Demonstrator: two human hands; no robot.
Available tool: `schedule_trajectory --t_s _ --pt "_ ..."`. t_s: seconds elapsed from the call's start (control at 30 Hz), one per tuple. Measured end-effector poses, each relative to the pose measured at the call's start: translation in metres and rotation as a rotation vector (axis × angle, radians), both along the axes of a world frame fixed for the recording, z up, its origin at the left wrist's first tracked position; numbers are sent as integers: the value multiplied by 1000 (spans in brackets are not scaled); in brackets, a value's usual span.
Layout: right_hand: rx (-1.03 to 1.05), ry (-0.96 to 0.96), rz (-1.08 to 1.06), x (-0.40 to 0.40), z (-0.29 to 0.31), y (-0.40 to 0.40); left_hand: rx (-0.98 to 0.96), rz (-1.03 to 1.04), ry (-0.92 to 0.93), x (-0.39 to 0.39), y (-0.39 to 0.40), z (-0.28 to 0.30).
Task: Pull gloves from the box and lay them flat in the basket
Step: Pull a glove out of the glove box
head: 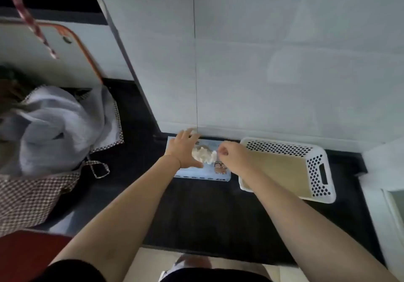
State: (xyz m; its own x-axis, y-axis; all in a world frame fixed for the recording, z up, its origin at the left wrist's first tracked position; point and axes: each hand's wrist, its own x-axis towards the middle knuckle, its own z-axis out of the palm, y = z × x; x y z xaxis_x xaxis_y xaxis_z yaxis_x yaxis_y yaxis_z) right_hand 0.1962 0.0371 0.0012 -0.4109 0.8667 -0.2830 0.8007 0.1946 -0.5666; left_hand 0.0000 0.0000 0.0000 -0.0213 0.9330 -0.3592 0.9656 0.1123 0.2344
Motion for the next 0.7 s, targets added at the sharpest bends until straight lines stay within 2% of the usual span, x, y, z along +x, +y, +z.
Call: schedule_trajectory --t_s 0.13,0.4,0.6,0.7 --pt "-43 25 -92 -23 -12 -6 -150 -82 100 -15 1 -20" --pt "69 -133 -37 -36 -22 -6 -134 -101 143 -17 -2 -26" --pt "-4 -93 -166 -28 -18 -6 -144 -58 94 -14 -7 -22" --pt "-18 18 -196 -23 -8 -3 -157 -42 94 -10 -8 -22"
